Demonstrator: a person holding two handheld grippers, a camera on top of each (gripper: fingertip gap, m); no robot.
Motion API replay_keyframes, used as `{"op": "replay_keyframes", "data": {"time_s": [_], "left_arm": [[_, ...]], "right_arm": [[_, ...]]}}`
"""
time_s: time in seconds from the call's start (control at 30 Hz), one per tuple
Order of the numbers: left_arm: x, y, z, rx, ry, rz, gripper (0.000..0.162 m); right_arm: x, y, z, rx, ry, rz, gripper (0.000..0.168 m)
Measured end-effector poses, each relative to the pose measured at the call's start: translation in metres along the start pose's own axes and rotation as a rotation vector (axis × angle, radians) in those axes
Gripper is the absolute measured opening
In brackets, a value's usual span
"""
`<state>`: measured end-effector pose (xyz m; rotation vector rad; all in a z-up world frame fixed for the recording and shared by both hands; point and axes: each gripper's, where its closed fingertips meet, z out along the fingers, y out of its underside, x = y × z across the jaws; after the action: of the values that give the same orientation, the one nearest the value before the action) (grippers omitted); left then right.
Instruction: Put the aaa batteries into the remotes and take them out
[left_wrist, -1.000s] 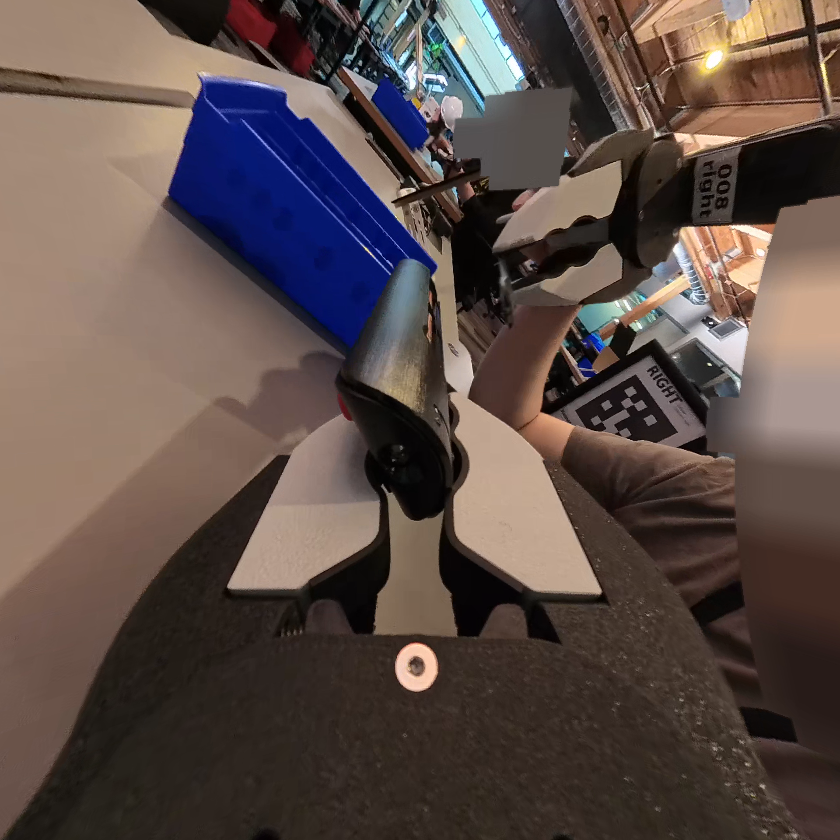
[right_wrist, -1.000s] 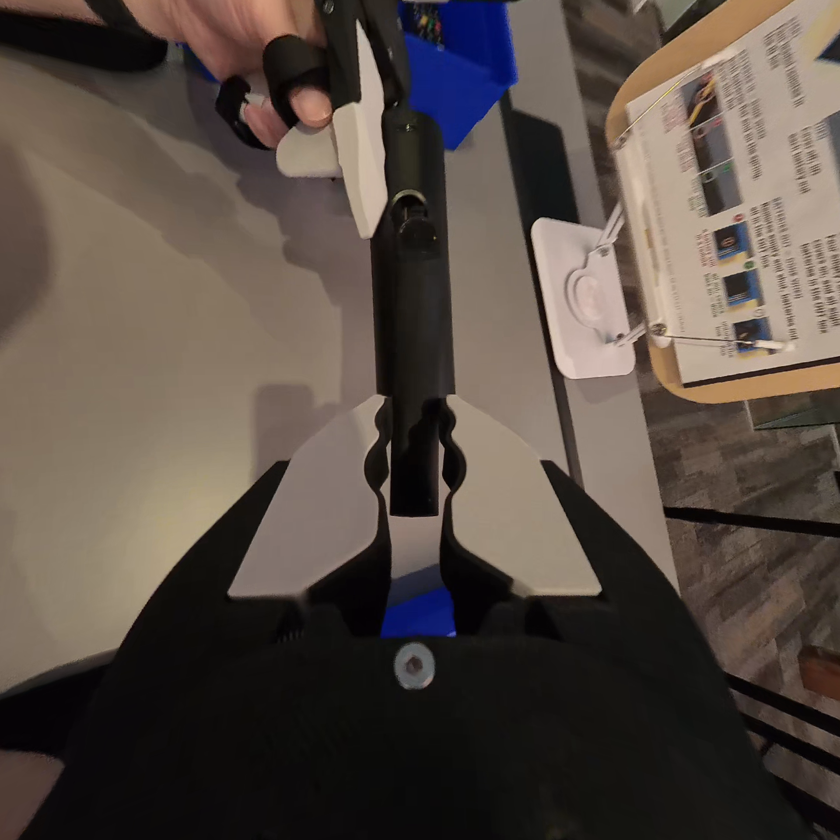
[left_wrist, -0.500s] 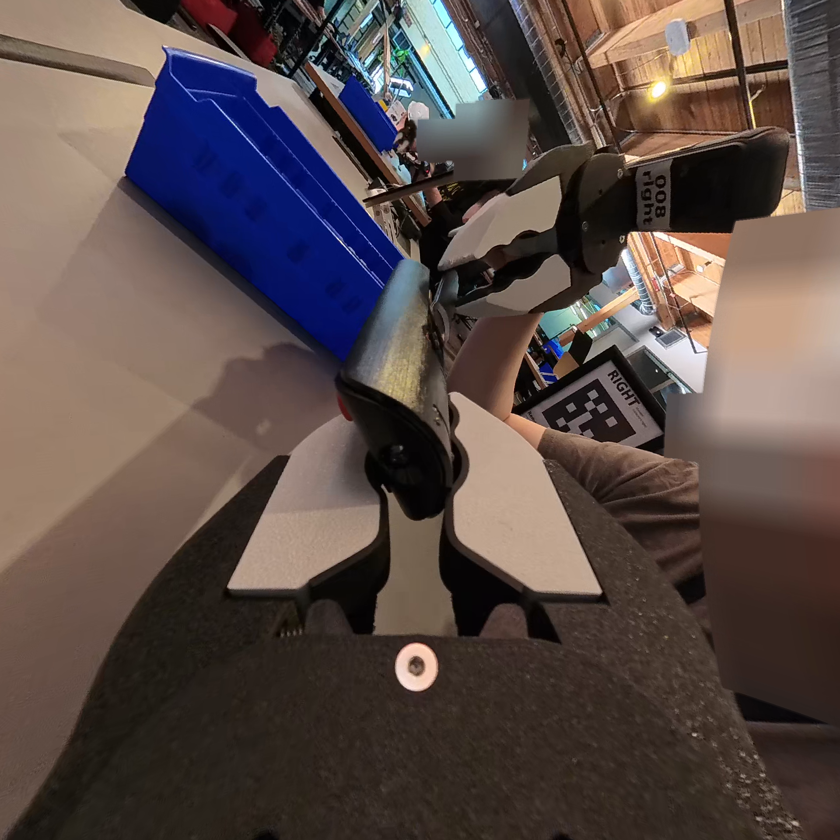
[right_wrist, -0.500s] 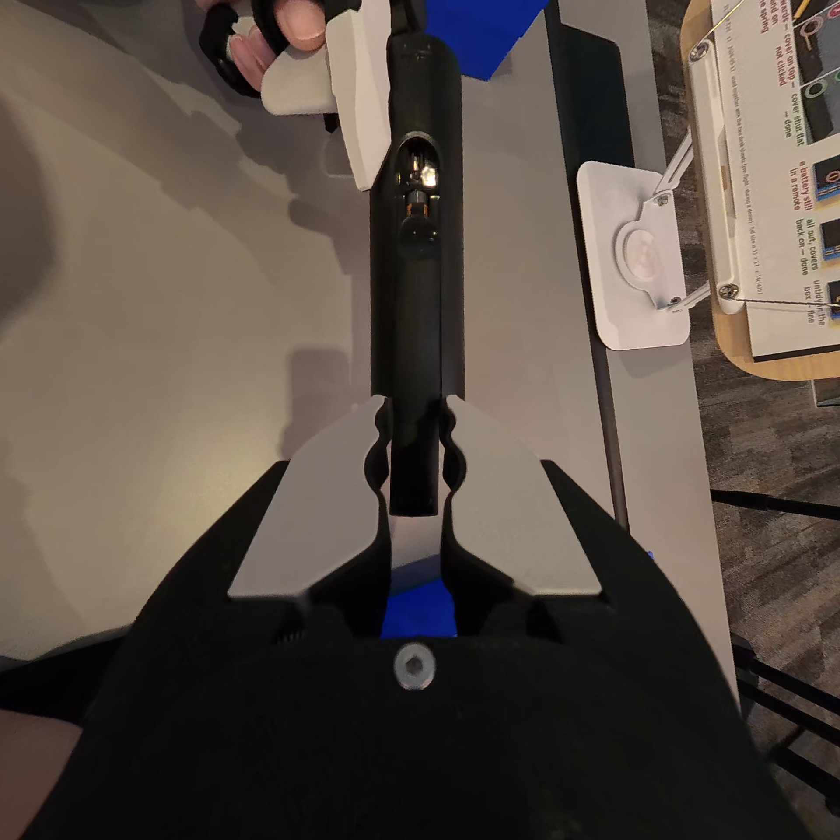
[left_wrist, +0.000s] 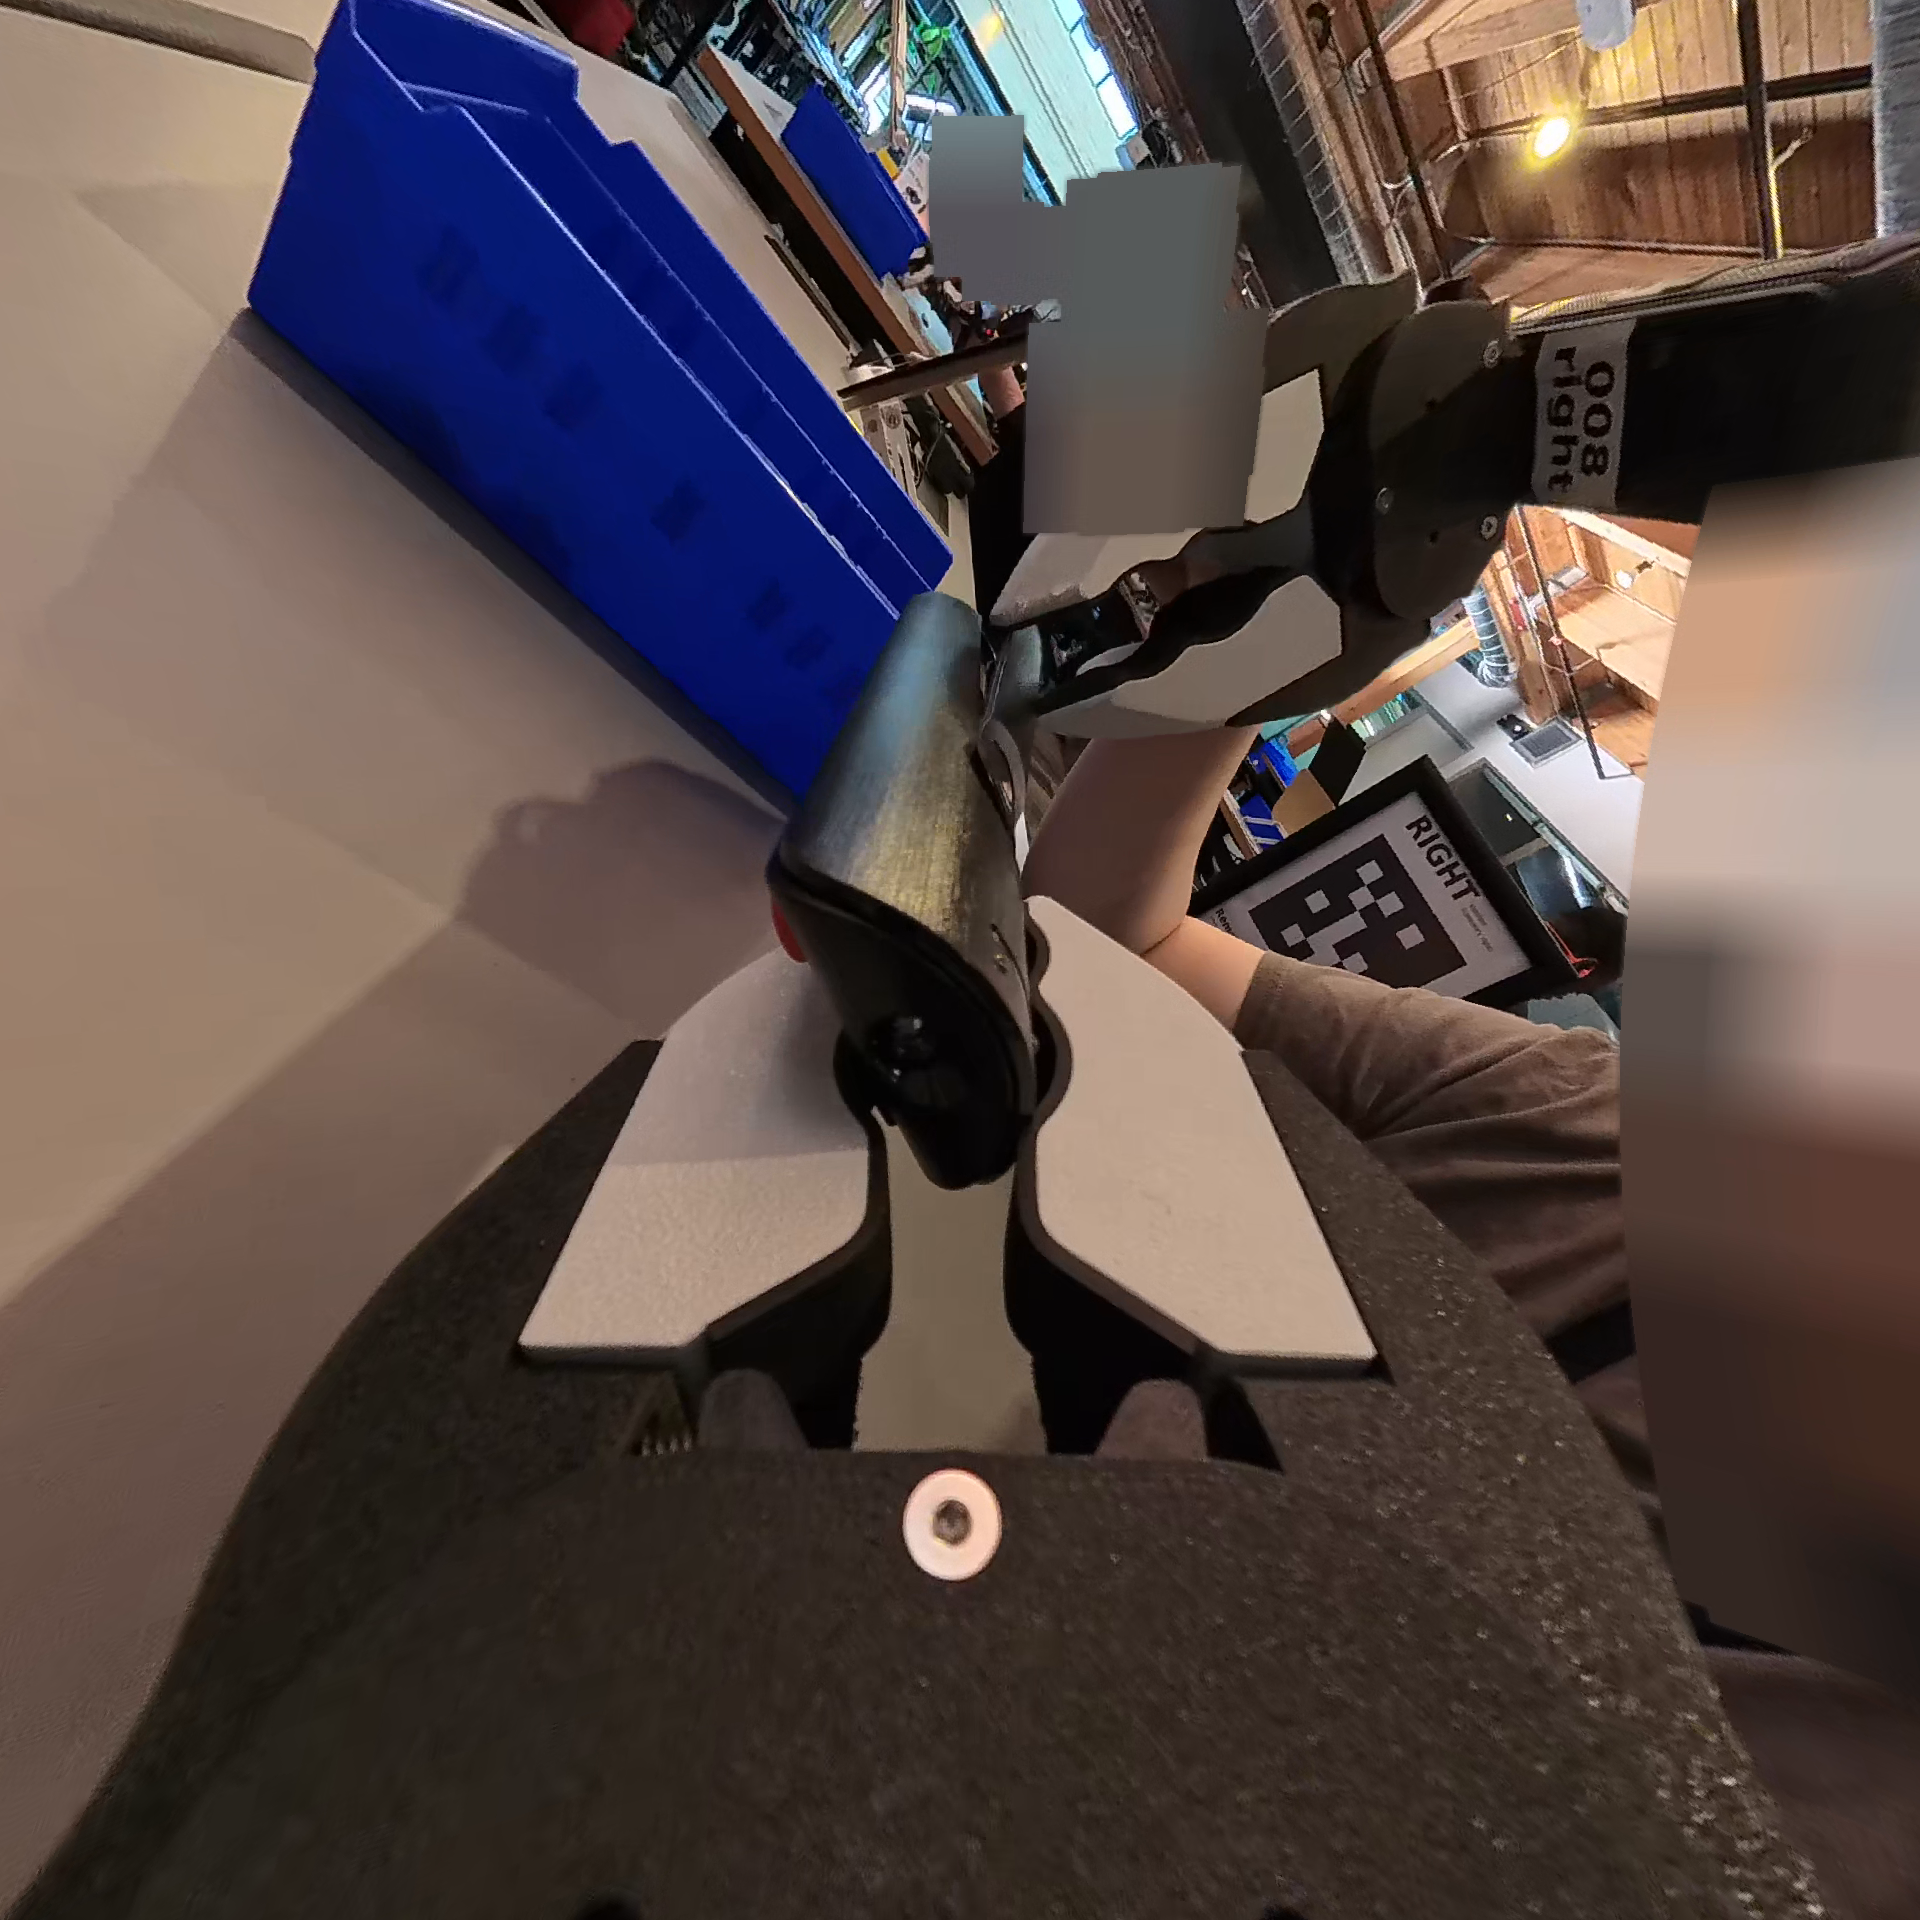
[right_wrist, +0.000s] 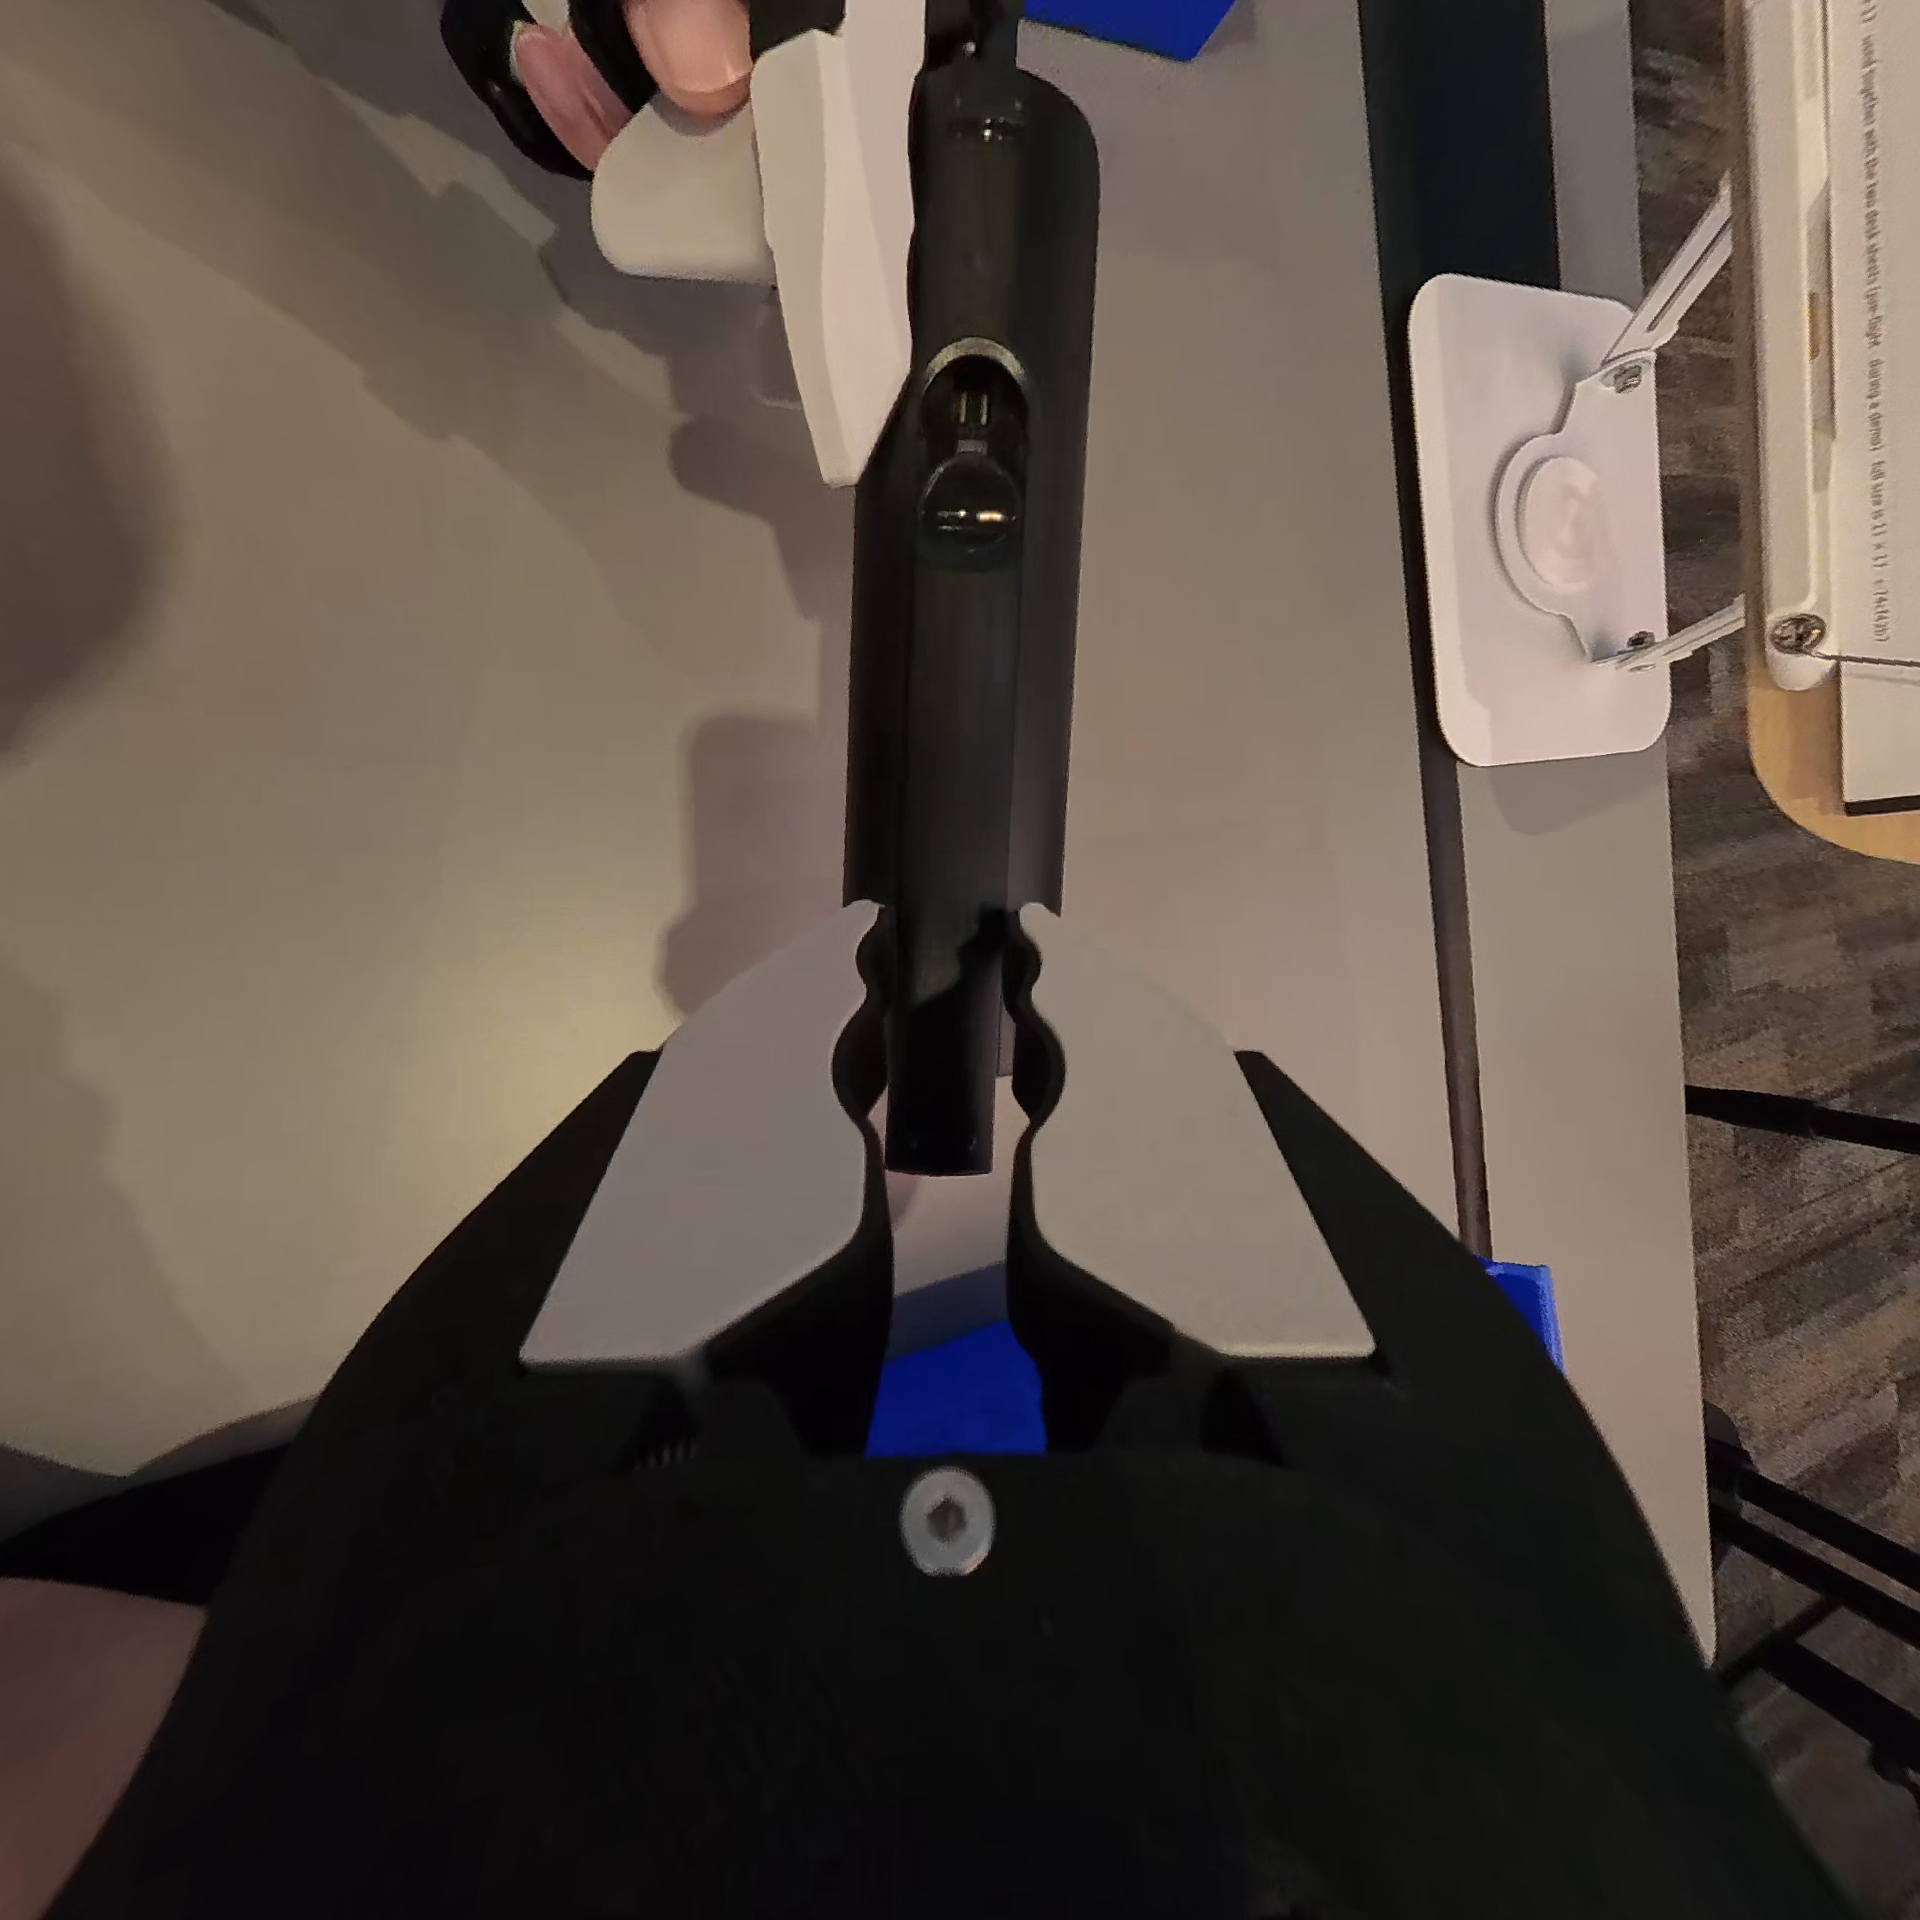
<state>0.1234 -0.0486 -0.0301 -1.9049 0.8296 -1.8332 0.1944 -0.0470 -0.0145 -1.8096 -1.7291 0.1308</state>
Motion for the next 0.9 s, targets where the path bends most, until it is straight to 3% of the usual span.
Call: {"op": "replay_keyframes", "data": {"time_s": [0.73,0.83,0.9], "left_arm": [[0.007,0.0,0.004,0.021,0.083,-0.041,0.021],[0.009,-0.003,0.001,0.031,0.092,-0.042,0.021],[0.011,-0.008,-0.005,0.05,0.094,-0.036,0.021]], "right_arm": [[0.001,-0.012,-0.013,0.074,0.036,-0.015,0.024],[0.017,-0.019,-0.03,0.166,0.122,0.019,0.027],[0.038,-0.029,-0.05,0.314,0.181,0.138,0.03]]}}
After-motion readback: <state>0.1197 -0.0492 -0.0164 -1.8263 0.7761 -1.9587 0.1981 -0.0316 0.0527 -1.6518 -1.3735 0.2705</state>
